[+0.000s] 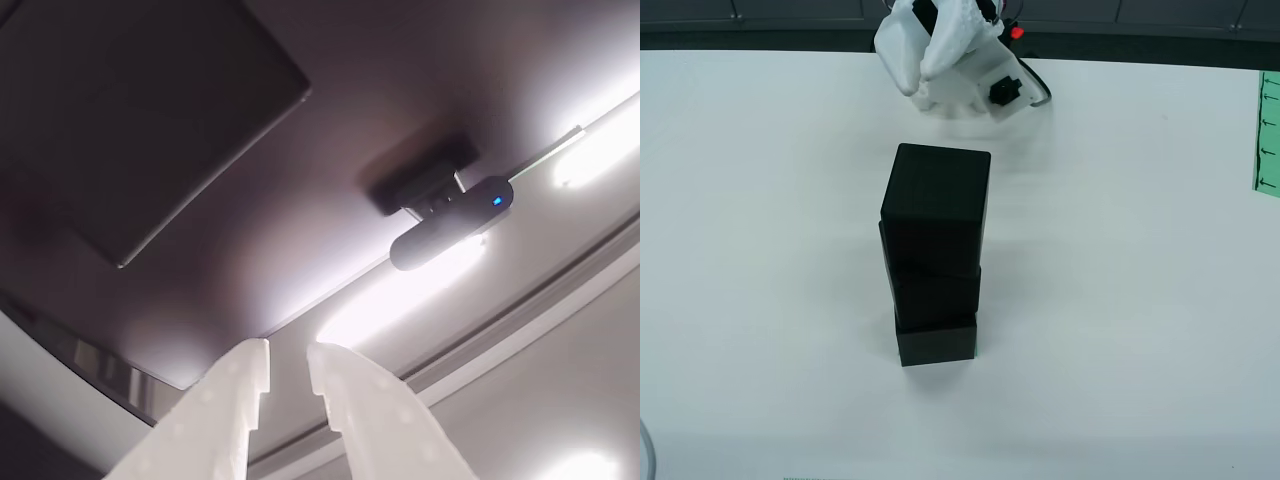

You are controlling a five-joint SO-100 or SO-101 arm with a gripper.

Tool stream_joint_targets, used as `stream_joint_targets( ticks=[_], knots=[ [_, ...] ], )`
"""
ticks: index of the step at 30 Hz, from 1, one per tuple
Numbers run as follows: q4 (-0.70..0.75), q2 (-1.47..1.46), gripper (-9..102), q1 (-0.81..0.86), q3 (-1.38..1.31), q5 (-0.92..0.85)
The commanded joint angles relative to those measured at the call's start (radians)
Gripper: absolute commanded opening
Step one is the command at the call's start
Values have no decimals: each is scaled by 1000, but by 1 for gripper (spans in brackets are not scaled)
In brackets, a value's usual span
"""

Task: Stack 3 Blocks on the chosen place.

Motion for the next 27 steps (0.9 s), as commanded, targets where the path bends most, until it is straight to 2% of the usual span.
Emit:
stream_joint_targets(
  ticks=[1,15,21,27],
  knots=[
    [58,60,0,8,46,138],
    [515,279,0,0,32,506],
    [601,310,0,-21,31,676],
    [627,316,0,-8,31,749]
  ],
)
